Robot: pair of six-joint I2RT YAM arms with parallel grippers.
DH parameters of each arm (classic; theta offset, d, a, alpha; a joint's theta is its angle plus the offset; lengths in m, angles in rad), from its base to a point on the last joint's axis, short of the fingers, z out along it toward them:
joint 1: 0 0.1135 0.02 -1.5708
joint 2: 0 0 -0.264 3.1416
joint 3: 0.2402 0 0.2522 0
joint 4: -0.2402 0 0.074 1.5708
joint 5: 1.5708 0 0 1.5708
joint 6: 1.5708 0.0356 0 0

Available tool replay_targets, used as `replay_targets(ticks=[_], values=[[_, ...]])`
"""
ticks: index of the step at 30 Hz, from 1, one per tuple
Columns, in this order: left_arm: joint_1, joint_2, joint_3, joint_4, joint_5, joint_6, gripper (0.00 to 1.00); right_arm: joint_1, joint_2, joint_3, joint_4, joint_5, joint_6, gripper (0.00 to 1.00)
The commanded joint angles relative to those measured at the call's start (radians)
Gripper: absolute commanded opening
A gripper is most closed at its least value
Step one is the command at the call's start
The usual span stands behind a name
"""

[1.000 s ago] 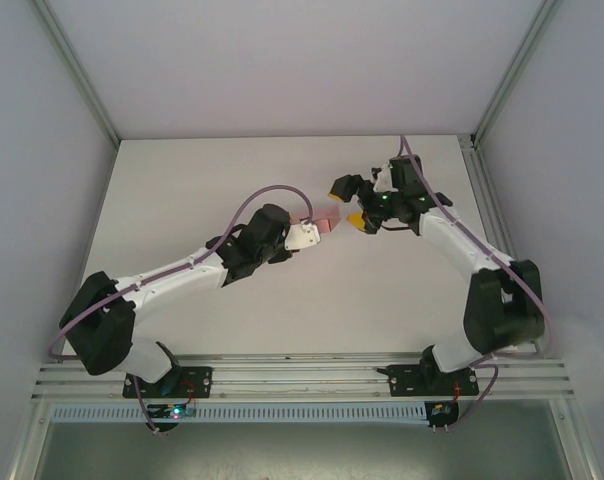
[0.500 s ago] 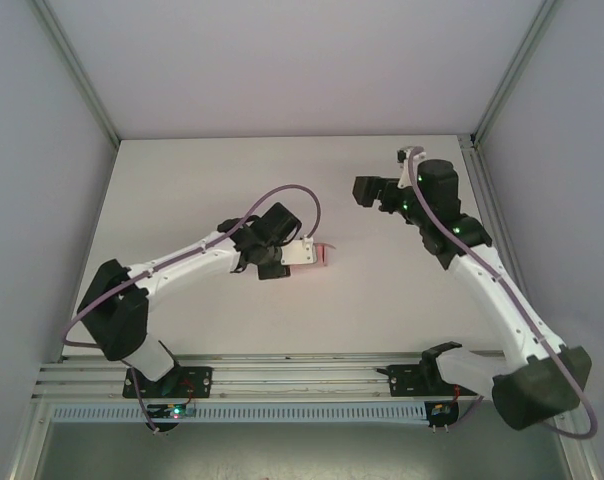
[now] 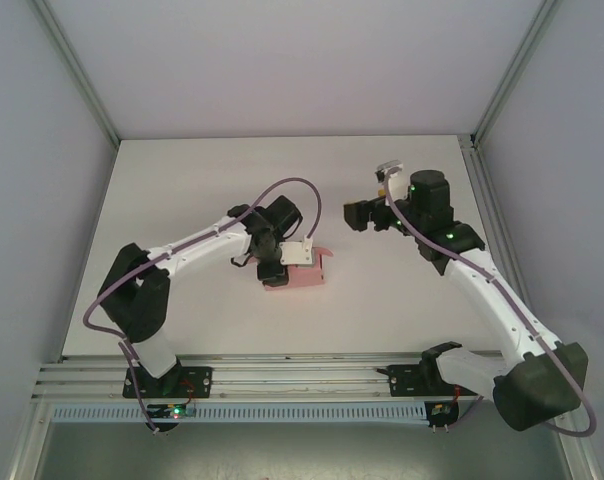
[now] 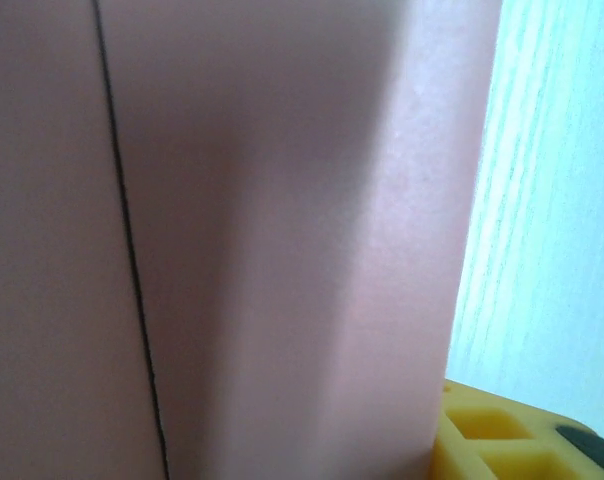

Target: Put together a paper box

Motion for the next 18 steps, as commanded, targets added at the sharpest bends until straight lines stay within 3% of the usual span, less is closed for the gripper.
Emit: replay_targets(ticks=[1, 4, 10, 18], values=[[0.009, 0.037, 0.036, -0.064, 0.023, 0.0, 0.58, 0.046, 0.003, -0.02, -0.034, -0.079, -0.102, 0.98], [0.01, 0.044, 0.051, -0.069, 0.043, 0.01, 0.7, 0.053, 0.016, -0.029, -0.028, -0.102, -0.124, 0.98], [0.014, 0.018, 0.055, -0.061, 0.036, 0.015, 0.83, 0.055, 0.045, -0.016, -0.111, -0.144, -0.18, 0.94], [0.055, -0.075, -0.01, -0.03, 0.038, 0.006, 0.93, 0.094, 0.058, 0.006, -0.198, -0.159, -0.278, 0.89]])
